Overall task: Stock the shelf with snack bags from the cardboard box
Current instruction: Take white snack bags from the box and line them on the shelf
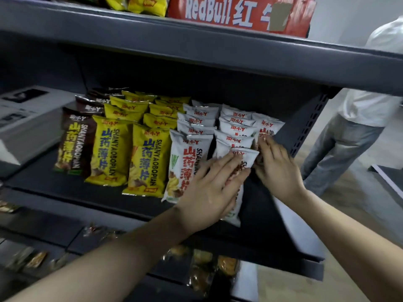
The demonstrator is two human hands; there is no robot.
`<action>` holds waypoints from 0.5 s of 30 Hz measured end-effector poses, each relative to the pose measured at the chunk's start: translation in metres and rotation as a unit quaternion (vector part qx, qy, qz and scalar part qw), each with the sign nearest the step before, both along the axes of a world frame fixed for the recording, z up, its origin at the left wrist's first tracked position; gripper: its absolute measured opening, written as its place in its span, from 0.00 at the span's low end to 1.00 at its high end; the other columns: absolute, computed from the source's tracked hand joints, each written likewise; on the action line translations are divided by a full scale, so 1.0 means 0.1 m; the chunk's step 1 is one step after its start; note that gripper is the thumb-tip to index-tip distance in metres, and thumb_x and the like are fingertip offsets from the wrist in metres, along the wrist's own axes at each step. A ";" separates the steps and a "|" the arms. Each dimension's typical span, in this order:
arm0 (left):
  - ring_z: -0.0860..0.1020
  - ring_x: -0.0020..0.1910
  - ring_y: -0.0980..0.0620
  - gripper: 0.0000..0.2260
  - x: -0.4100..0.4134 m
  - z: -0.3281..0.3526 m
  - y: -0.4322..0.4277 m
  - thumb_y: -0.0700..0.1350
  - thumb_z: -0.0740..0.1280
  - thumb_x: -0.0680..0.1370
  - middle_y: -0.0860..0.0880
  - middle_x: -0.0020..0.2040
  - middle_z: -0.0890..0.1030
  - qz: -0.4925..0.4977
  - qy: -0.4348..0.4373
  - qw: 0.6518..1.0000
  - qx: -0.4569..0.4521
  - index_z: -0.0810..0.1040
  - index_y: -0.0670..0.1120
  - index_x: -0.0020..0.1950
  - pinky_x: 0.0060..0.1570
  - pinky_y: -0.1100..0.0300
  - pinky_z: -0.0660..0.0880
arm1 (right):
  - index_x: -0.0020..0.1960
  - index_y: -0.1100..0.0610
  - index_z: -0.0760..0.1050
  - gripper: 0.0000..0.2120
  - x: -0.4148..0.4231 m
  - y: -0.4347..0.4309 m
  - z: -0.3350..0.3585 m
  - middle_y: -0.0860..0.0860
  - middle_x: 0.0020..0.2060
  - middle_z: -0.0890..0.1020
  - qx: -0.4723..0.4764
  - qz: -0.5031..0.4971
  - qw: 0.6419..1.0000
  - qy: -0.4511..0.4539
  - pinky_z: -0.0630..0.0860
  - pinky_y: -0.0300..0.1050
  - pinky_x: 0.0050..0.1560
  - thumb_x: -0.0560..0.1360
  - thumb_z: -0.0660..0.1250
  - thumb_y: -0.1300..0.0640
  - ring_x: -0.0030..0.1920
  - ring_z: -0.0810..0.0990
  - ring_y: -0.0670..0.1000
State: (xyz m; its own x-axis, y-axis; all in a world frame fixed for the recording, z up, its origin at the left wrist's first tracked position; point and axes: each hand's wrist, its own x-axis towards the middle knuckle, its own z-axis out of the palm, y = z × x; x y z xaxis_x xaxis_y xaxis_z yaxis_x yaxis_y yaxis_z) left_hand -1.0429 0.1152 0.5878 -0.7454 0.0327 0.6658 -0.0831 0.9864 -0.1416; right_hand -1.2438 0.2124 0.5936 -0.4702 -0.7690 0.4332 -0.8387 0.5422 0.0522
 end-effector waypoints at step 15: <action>0.81 0.53 0.41 0.15 0.76 -0.85 1.26 0.33 0.67 0.69 0.41 0.56 0.81 -0.227 -0.163 0.954 0.111 0.81 0.38 0.54 0.51 0.50 0.76 | 0.62 0.66 0.72 0.17 1.28 1.25 -0.14 0.63 0.58 0.76 -0.067 0.097 0.993 -0.002 0.77 0.58 0.54 0.75 0.61 0.60 0.57 0.77 0.64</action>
